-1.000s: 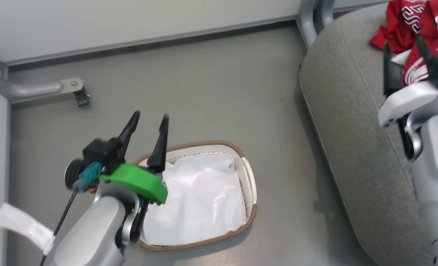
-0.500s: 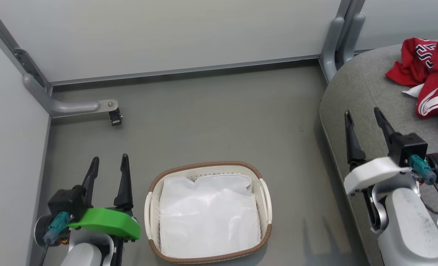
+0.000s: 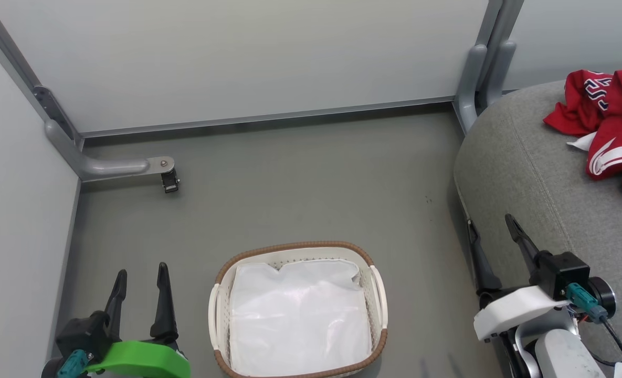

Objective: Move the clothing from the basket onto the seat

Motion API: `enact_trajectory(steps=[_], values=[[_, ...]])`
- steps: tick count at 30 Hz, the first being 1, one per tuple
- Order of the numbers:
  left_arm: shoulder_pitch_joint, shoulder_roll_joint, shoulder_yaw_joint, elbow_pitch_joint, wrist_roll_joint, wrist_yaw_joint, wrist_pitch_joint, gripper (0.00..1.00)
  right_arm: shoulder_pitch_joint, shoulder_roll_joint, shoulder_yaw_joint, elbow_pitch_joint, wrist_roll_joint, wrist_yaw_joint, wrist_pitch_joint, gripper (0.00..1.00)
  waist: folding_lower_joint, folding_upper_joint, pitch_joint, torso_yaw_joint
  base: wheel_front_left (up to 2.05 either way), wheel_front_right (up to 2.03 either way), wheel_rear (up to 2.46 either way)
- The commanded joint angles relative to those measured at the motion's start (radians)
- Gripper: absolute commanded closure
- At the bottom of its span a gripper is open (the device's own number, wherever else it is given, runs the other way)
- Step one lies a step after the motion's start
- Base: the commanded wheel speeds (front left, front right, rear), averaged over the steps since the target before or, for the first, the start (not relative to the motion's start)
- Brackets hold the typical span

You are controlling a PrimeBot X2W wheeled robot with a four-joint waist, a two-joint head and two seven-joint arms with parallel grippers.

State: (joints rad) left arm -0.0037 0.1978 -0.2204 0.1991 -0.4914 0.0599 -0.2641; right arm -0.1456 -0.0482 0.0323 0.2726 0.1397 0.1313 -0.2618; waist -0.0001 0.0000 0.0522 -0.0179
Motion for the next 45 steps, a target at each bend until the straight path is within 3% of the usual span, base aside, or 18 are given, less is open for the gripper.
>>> enact_trajectory(steps=[1,31,32,35,45], values=[[0.023,-0.008,0.009,0.001,0.009,-0.009,0.000,0.00,0.023,-0.005,-0.001,-0.010,-0.003,-0.001,-0.005,0.00,0.0001,0.0000,-0.005,0.003,0.00,0.00,0.00],[0.080,-0.058,0.047,0.080,0.075,-0.065,0.000,0.00,0.107,-0.004,-0.002,-0.009,0.010,-0.001,-0.005,0.00,0.0001,0.0000,-0.052,0.003,0.00,0.00,0.00],[0.072,-0.058,0.047,0.082,0.070,-0.061,0.000,1.00,0.095,0.001,-0.001,-0.007,0.007,0.000,0.000,1.00,0.0001,0.0000,-0.052,0.003,0.00,0.00,0.00],[0.075,-0.061,0.043,0.107,0.069,-0.061,0.000,1.00,0.103,0.005,0.001,0.017,0.007,0.000,0.002,1.00,0.0001,0.0000,-0.052,0.003,0.00,0.00,0.00],[0.050,-0.072,0.083,0.102,-0.085,-0.078,0.051,1.00,0.093,0.004,-0.019,0.013,0.198,0.000,0.051,1.00,0.0001,0.0000,-0.052,0.004,0.00,0.00,0.00]])
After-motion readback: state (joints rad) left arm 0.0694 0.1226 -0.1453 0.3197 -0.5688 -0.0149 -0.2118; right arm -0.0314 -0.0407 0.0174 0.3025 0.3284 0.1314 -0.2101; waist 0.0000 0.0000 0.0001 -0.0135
